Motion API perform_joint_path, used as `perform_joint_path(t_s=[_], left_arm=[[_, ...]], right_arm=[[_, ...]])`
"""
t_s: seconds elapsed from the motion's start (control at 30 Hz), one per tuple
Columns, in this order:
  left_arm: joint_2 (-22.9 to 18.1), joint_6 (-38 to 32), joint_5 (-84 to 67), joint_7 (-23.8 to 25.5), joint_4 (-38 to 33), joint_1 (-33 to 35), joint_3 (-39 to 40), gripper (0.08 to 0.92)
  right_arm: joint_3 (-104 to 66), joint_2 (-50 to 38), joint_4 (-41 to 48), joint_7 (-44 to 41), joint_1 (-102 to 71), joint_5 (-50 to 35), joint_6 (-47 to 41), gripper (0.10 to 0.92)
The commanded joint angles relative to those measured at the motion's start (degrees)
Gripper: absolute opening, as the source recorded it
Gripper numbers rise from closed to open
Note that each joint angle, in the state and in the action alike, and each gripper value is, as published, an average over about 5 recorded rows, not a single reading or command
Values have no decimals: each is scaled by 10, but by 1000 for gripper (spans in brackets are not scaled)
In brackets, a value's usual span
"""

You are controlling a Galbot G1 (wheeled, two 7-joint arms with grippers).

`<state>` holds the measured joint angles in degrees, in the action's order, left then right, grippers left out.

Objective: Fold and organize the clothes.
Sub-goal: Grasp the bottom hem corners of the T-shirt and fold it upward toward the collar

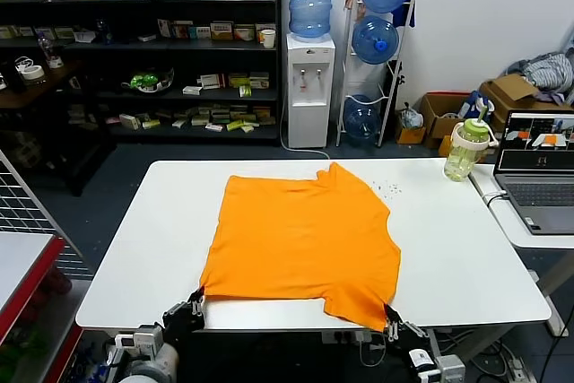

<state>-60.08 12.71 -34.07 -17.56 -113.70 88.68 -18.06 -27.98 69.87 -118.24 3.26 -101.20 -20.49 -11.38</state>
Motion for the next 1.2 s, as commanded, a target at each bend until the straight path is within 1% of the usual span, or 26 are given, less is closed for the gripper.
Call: perform_joint_path(t_s=[0.03, 0.17, 0.3, 0.5, 0.73, 0.9, 1.1, 1.2], left_arm=[[7, 1, -12, -4, -66, 77, -12, 92], [5, -19, -6, 2, -63, 53, -11, 92], [4, -38, -9, 12, -37, -9, -8, 92], [8, -49, -34, 23, 37, -140, 13, 92], [13, -48, -40, 27, 145, -249, 47, 92], [15, -41, -31, 23, 186, -282, 64, 92], [5, -33, -5, 15, 214, -293, 73, 92], [2, -24, 1, 15, 219, -293, 73, 95]], right_arm=[[-14, -15, -34, -3, -48, -12, 37, 124], [-11, -10, -25, 7, 13, -32, 45, 124], [-2, -10, 6, 30, 102, -66, 42, 124], [30, -13, 91, 67, 240, -102, 22, 124], [78, -21, 183, 86, 351, -123, 1, 124], [104, -20, 227, 92, 402, -127, -6, 124], [126, -14, 261, 88, 431, -127, -16, 124], [132, -13, 266, 81, 434, -125, -19, 155]])
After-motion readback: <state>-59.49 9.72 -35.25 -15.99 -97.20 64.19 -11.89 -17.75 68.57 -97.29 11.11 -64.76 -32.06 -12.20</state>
